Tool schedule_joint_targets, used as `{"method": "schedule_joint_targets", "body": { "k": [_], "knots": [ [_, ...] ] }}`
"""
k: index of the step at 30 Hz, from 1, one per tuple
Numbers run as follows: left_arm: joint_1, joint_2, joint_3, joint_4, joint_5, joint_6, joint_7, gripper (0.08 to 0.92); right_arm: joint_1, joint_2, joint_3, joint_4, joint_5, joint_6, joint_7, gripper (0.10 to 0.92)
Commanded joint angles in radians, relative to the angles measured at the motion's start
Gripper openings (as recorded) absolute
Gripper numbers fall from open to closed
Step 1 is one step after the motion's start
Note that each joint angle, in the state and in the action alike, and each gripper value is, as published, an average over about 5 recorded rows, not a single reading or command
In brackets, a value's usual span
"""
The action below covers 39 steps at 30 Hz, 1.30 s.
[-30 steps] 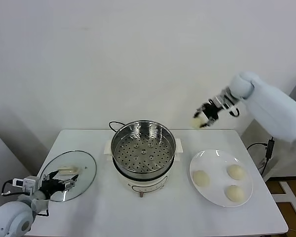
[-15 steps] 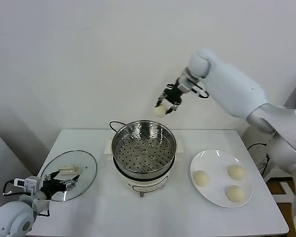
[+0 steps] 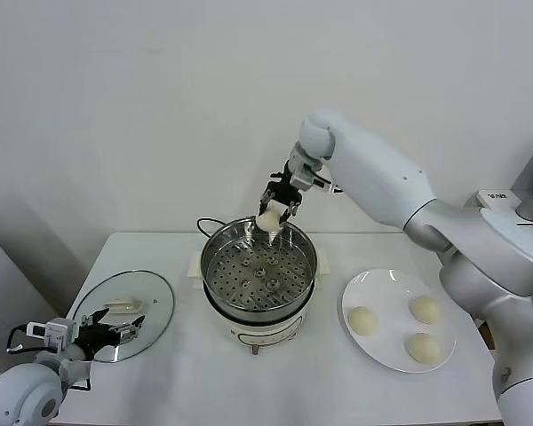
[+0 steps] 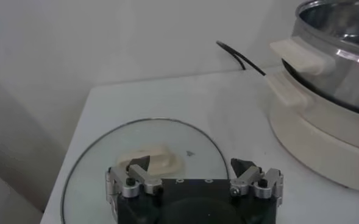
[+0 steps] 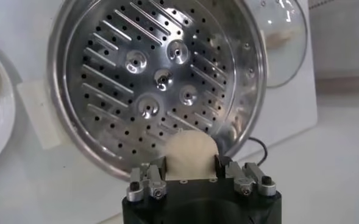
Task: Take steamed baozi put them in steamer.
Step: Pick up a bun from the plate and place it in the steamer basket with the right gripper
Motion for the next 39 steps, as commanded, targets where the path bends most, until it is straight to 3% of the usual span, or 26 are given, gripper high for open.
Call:
{"method": "schedule_joint_targets", "body": {
  "k": [1, 25, 33, 39],
  "knots": [
    [0.000, -0.001, 0.002, 0.001, 0.000, 0.000, 0.000, 0.823, -0.072, 0.029, 0.022, 0.023, -0.105, 0.049, -0.003, 0.504],
    [-0.003, -0.005, 0.005, 0.000, 0.000, 0.001, 0.000, 0.823, -0.148, 0.049, 0.076, 0.025, -0.267, 0.049, 0.042, 0.518],
    [-0.004, -0.007, 0.008, 0.004, 0.000, 0.001, 0.000, 0.823, -0.134, 0.043, 0.069, 0.045, -0.245, 0.049, 0.074, 0.717],
    [-0.003, -0.012, 0.007, 0.006, 0.001, 0.001, 0.000, 0.823, -0.008, 0.001, -0.007, 0.058, -0.079, 0.049, 0.067, 0.818]
  ]
}}
